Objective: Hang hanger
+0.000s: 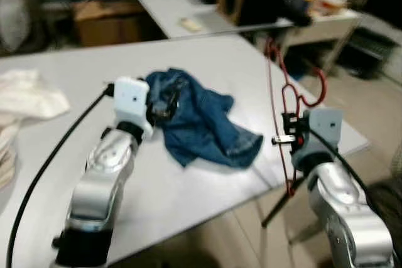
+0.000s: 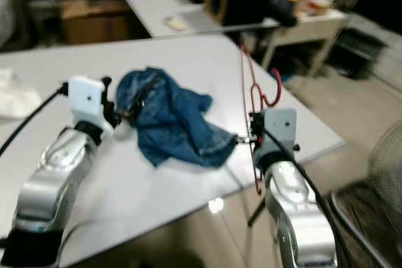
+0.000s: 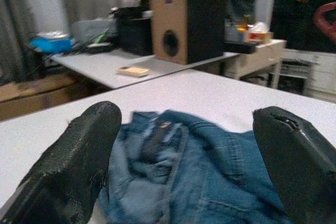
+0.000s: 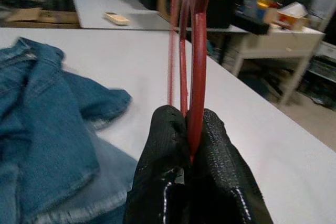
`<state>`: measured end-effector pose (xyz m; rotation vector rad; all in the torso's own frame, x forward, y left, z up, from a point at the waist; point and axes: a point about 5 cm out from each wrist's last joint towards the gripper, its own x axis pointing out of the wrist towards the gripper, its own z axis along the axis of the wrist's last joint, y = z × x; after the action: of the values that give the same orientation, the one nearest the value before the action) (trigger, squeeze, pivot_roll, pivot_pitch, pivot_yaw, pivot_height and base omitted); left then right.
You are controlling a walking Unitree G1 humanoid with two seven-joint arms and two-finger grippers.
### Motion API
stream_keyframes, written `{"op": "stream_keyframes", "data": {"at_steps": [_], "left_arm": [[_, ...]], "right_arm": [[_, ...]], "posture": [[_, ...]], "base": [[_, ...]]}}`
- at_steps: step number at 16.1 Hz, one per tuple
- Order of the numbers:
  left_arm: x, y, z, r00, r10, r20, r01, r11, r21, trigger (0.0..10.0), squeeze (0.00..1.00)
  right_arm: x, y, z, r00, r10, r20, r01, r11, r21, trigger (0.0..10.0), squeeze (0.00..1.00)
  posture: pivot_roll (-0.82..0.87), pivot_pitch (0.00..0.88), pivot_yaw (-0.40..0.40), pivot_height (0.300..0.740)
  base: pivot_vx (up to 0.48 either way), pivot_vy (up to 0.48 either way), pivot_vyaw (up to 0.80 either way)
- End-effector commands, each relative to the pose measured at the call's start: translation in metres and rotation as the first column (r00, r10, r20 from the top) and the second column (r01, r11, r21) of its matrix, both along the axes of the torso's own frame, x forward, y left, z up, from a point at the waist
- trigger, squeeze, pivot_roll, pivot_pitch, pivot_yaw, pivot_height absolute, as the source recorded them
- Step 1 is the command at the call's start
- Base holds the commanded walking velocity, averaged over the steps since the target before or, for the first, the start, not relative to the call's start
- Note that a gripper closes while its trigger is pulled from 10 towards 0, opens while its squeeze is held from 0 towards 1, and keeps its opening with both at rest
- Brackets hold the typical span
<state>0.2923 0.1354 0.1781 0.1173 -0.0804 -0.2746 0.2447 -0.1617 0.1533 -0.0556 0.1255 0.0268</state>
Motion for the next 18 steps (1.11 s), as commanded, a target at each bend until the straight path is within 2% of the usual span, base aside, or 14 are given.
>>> {"op": "stream_keyframes", "data": {"at_steps": [1,3,7,9,12,14,16,18], "left_arm": [[0.001,-0.005,0.005,1.000,-0.006,0.022,0.007,1.000,-0.002,10.0,0.00],[0.002,-0.004,0.006,1.000,0.003,0.024,-0.003,1.000,-0.002,10.0,0.00],[0.000,-0.005,0.002,1.000,-0.001,0.006,0.002,1.000,-0.023,10.0,0.00],[-0.001,-0.005,-0.005,1.000,-0.001,-0.020,0.001,0.999,0.036,10.0,0.00],[0.000,-0.002,-0.008,1.000,0.017,-0.026,-0.016,0.999,0.035,10.0,0.00],[0.001,0.002,-0.011,0.998,0.049,-0.046,-0.047,0.998,0.043,10.0,0.00],[0.002,0.005,-0.013,0.996,0.070,-0.062,-0.068,0.997,0.032,10.0,0.00],[0.002,0.005,-0.013,0.995,0.073,-0.066,-0.071,0.997,0.030,10.0,0.00]], "right_arm": [[0.000,-0.005,0.001,1.000,-0.021,0.007,0.021,1.000,-0.003,10.0,0.00],[-0.001,-0.006,0.001,1.000,-0.030,0.008,0.030,0.999,-0.012,10.0,0.00],[-0.003,-0.007,0.000,0.999,-0.037,0.003,0.037,0.999,-0.006,10.0,0.00],[-0.003,-0.010,0.000,0.999,-0.048,0.002,0.048,0.997,-0.060,10.0,0.00],[-0.002,-0.015,0.002,0.999,-0.045,0.017,0.046,0.996,-0.072,10.0,0.00],[-0.002,-0.014,0.007,0.999,-0.009,0.044,0.011,0.999,-0.044,10.0,0.00],[-0.001,-0.010,0.008,0.999,0.027,0.039,-0.023,0.995,-0.102,10.0,0.00],[-0.001,-0.010,0.007,0.999,0.026,0.037,-0.021,0.993,-0.112,10.0,0.00]], "posture": [[-0.01,0.002,-0.048,0.740],[-0.01,0.005,-0.043,0.740],[-0.01,0.010,-0.042,0.740],[-0.01,0.017,-0.043,0.740],[-0.02,0.018,-0.044,0.740],[-0.02,0.026,-0.046,0.740],[-0.02,0.035,-0.050,0.740],[-0.02,0.041,-0.053,0.740]], "base": [[0.000,-0.480,0.00],[0.000,-0.480,0.00],[0.000,0.000,0.00],[0.000,0.000,0.00],[0.000,0.000,0.00],[0.292,0.000,0.00],[0.326,0.000,0.00],[0.330,0.000,0.40]]}}
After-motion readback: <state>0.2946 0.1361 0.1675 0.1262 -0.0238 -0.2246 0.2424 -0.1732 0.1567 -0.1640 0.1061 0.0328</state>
